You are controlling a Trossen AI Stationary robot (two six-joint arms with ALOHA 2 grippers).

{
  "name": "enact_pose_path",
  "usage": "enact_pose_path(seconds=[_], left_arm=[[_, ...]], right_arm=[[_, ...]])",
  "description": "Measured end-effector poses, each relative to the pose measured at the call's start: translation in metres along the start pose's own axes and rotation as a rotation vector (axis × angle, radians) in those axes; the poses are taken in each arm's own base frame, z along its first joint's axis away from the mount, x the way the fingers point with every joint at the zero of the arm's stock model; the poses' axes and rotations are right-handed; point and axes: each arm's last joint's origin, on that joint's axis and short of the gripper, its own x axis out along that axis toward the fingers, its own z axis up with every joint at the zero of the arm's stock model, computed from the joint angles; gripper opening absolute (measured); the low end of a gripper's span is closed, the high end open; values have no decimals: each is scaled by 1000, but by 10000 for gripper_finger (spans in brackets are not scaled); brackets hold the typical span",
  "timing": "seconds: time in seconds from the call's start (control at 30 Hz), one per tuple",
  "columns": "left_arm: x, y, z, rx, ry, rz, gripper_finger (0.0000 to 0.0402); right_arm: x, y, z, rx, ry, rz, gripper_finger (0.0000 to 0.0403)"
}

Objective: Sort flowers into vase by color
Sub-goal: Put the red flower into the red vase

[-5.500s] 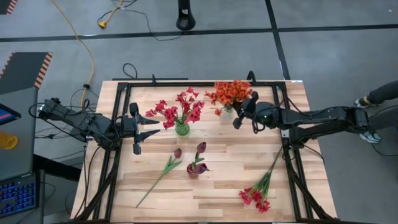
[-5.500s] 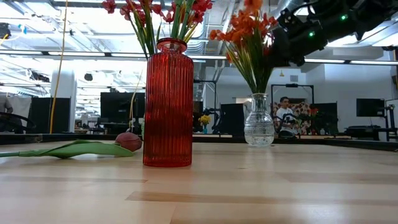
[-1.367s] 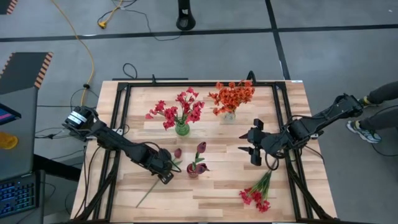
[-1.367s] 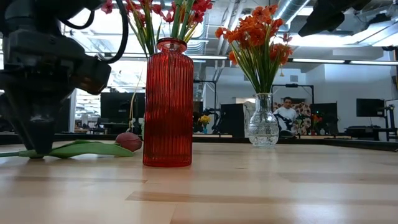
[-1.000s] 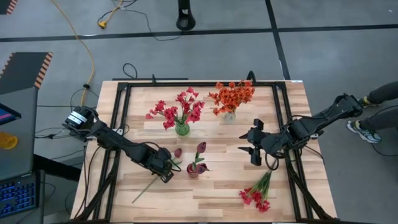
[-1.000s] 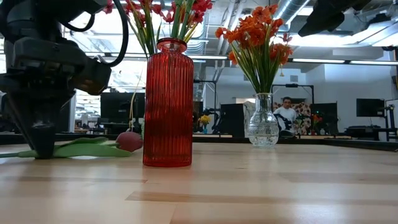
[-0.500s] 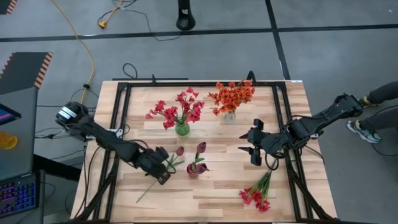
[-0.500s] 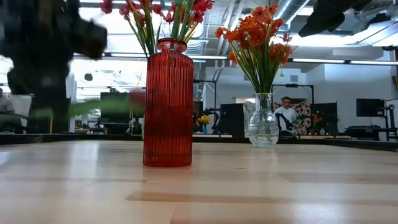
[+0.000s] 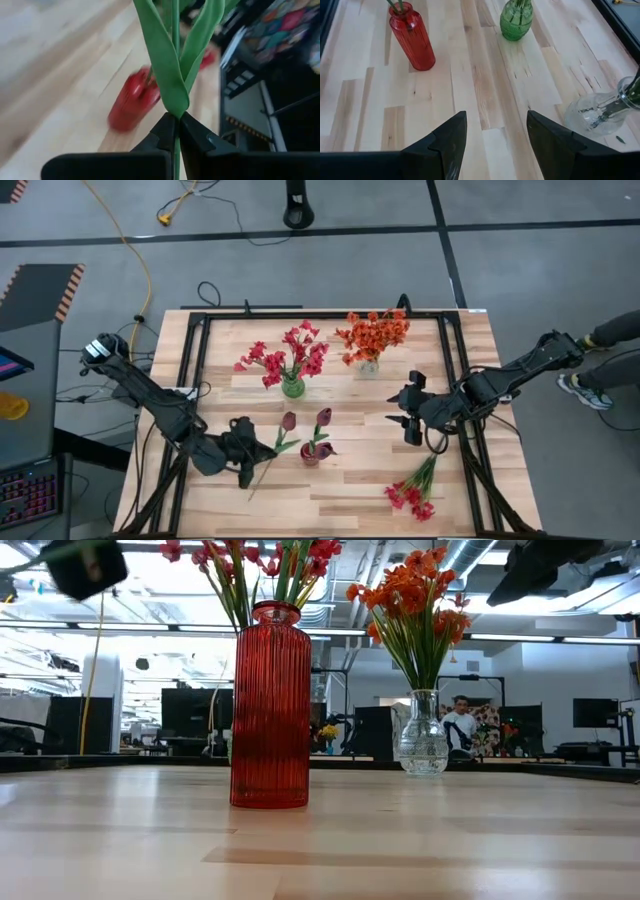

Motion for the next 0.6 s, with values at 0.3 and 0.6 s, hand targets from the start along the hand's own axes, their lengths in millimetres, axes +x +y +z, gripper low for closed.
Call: enact_pose_path(seconds=[0.3,0.6], left_arm=[[-3,-18,16,129,-186,-124,0],[-10,-32,39,341,-430,-174,0]], right_arm=[[0,-3,-6,-32,59,-26,234],[0,-3,-8,-42,89,-11,234]])
